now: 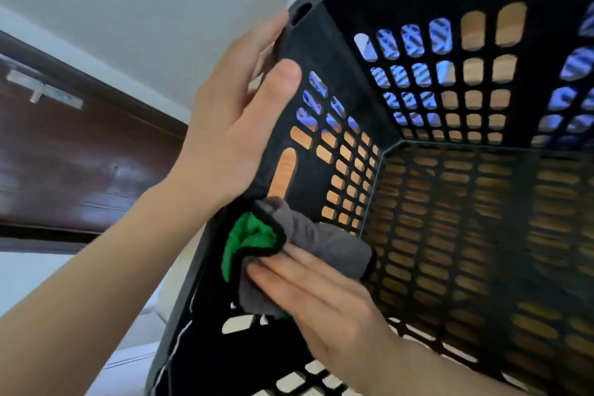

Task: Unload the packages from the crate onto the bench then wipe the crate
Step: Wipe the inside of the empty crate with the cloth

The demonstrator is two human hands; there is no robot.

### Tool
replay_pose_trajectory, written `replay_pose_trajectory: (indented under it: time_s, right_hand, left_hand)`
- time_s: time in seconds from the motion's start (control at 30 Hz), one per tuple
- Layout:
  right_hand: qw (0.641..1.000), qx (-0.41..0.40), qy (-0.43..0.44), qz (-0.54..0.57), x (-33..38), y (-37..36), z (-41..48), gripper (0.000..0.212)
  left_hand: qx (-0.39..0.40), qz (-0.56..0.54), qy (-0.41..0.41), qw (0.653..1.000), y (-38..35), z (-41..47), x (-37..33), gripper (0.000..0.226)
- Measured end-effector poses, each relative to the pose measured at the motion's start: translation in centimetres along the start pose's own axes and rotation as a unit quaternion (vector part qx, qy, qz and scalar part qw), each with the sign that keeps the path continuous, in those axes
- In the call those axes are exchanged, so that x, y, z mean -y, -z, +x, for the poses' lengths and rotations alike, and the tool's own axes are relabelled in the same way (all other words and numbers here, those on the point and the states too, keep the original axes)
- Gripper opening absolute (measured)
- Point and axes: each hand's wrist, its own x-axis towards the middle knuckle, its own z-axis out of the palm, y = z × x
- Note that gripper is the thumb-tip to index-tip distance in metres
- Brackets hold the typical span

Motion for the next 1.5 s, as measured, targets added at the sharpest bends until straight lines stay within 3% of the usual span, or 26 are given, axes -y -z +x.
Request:
replay_pose_trajectory:
  time_s: [0.2,0.37,0.6,0.73,0.83,0.93,1.03,1.13,1.23,1.37,1.5]
  right_hand:
    - [0.970,0.137,-0.169,-0.112,-6.3,2.8,-7.7,0.079]
    - [0.962,0.093,-0.252,-0.043,-3.9,2.0,-6.1,0.056]
    - [0.987,0.155,-0.041,0.028,1.7,2.2,-1.5,0.047]
    - [0.946,0.316,-0.021,-0.070,-2.7,4.2,-3.5,0.063]
    - [0.919,0.361,0.019,-0.159,-5.0,5.7,-4.9,0.071]
    - [0.932,0.333,0.013,-0.141,-5.5,6.4,-5.1,0.058]
    - [0.962,0.251,-0.042,-0.094,-4.6,6.0,-4.4,0.042]
    - [0.978,0.150,-0.131,-0.070,-4.4,4.9,-3.7,0.030]
    - [0.969,0.100,-0.212,-0.072,-4.1,3.7,-3.2,0.044]
    - [0.968,0.049,-0.231,-0.085,-2.6,2.1,-2.6,0.051]
    - [0.984,0.021,-0.176,-0.020,0.1,1.0,-1.0,0.047]
  left_hand:
    - [0.007,0.022,0.000,1.000,0.3,-0.1,0.0,0.055]
    - [0.002,0.049,0.010,0.999,0.2,-0.1,-0.2,0.057]
    - [-0.034,0.085,0.021,0.996,0.5,-0.4,-0.6,0.056]
    - [-0.037,0.111,0.048,0.992,1.5,-2.1,-1.2,0.057]
    - [0.046,0.134,0.052,0.988,2.5,-6.1,-2.8,0.059]
    - [0.119,0.164,0.057,0.978,3.1,-11.5,-4.2,0.062]
    - [0.100,0.200,0.086,0.971,3.6,-15.4,-4.2,0.065]
    - [0.078,0.169,0.122,0.975,3.4,-17.2,-3.6,0.068]
    - [0.038,0.125,0.159,0.979,2.9,-17.6,-3.3,0.069]
    - [0.042,0.142,0.139,0.979,3.2,-17.9,-3.2,0.066]
    - [0.064,0.134,0.118,0.982,3.3,-17.5,-2.9,0.067]
